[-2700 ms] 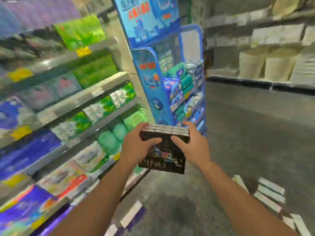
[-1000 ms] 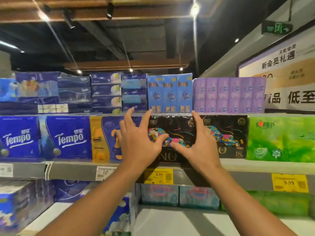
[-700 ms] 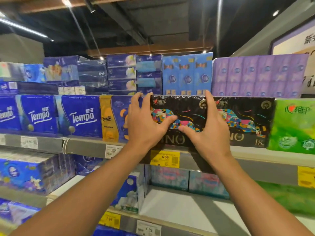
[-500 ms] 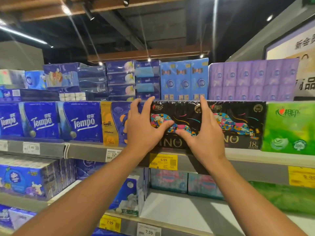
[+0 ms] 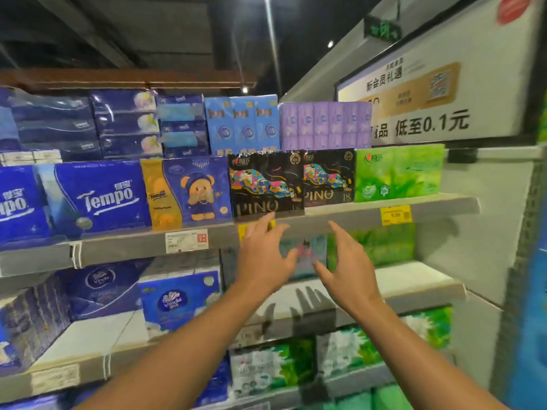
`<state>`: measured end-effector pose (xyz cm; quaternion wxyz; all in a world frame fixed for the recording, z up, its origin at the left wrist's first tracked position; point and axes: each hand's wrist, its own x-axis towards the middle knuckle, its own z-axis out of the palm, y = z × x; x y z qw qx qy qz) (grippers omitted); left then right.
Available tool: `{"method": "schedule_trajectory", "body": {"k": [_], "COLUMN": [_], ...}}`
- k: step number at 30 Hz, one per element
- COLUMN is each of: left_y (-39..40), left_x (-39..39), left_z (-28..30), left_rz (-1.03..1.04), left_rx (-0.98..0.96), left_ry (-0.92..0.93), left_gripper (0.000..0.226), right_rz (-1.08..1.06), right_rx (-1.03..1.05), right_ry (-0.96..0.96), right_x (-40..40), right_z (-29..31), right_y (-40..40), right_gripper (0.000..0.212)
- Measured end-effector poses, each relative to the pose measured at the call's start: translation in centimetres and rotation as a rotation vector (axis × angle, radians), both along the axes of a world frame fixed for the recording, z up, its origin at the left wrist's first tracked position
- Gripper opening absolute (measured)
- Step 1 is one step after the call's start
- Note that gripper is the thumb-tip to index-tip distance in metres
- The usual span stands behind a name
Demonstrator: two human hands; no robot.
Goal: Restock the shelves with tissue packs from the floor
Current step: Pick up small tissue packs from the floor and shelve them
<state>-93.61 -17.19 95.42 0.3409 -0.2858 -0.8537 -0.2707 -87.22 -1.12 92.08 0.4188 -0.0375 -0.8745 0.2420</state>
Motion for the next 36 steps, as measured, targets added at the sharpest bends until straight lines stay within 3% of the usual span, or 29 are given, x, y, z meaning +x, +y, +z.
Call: {"method": "schedule_trajectory", "body": {"k": [3,6,9,17,29,36], "left_y": [2.1,4.9,8.5,16.5,19.2,20.2], "left_x": [4.9,9.9,16.3,38.3,82.3,94.9], "left_z": [-3.4,-5.5,-8.4,-18.4,-32.3,-36.4], "left_rz": [-0.236,-0.34,-0.515,-0.878,-1.397,-1.492], "left_rx": [-0.145,-0.291,-0.448,-0.672,-1.103,-1.255], "left_ry": [-0.202,-0.362,-0.429,-0.524,-0.673,-0.679], "left_gripper": [0.052,0.058,0.072,0.069,0.059,0.058], "right_rz": [-0.155,-0.308,-0.454,-0.78,-1.305,-1.491], "right_rx": [-0.018,-0.103,-0.143,-0.498,-1.095,-1.268], "right_ry": [-0.142,-0.272,-0.384,-0.501,-0.494,-0.444], "right_x": [7.4,14.8,23.5,50.0,94.3,105.8], "right_z": [-3.7,-6.3,-9.3,-17.9,-32.3,-36.0], "right_y": [-0.1,0.6,1.9,2.7,-5.0,-6.3], "right_gripper": [0.079,0.076,0.07,0.069,0.071,0.083]}}
